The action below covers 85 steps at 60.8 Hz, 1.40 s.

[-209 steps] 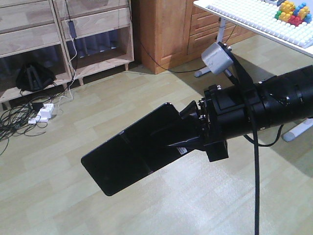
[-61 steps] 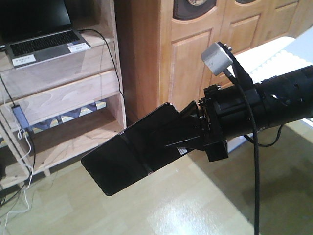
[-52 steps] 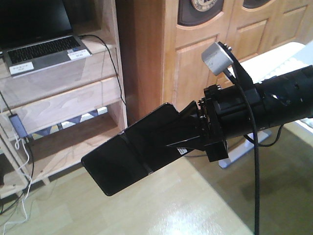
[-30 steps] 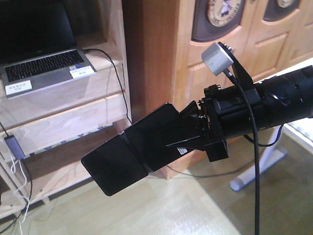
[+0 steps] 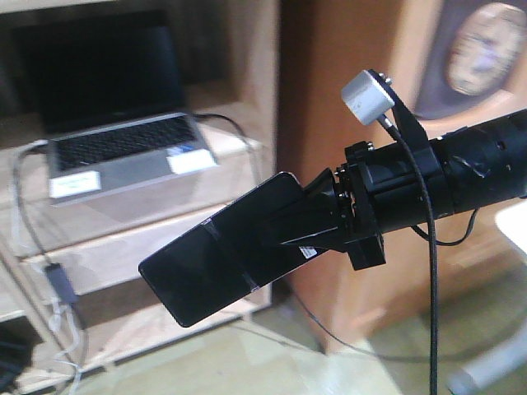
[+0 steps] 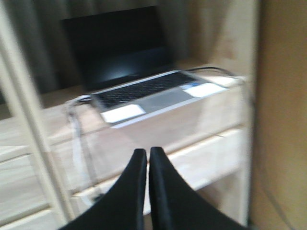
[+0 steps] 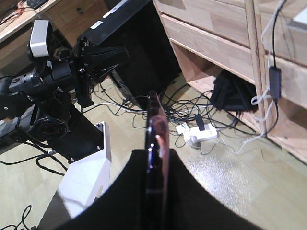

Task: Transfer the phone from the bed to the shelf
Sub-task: 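Bring the held phone toward the laptop on the shelf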

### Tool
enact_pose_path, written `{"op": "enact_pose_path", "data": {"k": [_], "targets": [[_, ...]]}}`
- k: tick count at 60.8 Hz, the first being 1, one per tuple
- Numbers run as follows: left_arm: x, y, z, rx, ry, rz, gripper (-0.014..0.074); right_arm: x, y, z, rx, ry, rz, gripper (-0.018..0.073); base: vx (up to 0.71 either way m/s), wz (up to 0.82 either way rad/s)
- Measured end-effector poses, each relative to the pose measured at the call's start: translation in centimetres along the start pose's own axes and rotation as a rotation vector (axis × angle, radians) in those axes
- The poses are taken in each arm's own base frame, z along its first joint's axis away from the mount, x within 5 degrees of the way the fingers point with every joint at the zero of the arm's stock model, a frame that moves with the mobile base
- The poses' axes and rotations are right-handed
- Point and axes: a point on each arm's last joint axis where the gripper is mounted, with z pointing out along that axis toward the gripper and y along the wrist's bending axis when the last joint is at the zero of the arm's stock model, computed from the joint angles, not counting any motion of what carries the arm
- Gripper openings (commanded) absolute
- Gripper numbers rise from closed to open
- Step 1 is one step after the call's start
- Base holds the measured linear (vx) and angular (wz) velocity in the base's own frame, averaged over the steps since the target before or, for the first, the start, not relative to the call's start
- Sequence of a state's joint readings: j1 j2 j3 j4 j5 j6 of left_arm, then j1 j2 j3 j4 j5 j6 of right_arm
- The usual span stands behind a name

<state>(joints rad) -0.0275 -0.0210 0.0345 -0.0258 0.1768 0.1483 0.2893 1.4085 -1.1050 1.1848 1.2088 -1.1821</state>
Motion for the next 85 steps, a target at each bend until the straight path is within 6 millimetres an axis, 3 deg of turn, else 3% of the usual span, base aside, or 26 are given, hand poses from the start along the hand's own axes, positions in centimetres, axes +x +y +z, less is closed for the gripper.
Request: {"op": "enact_pose_path", "data": {"k": [34, 85], "targets": [[0.0, 0.0, 0.0, 0.0, 0.0, 0.0, 0.0001, -0.01, 0.0, 0.0, 0.0, -0.001, 0.0, -0.0002, 0.23, 0.45], [0.0, 0.0, 0.0, 0.0, 0.0, 0.0, 0.0001, -0.01, 0.0, 0.0, 0.0, -0.001, 0.0, -0.0002, 0.16, 0.09]]}}
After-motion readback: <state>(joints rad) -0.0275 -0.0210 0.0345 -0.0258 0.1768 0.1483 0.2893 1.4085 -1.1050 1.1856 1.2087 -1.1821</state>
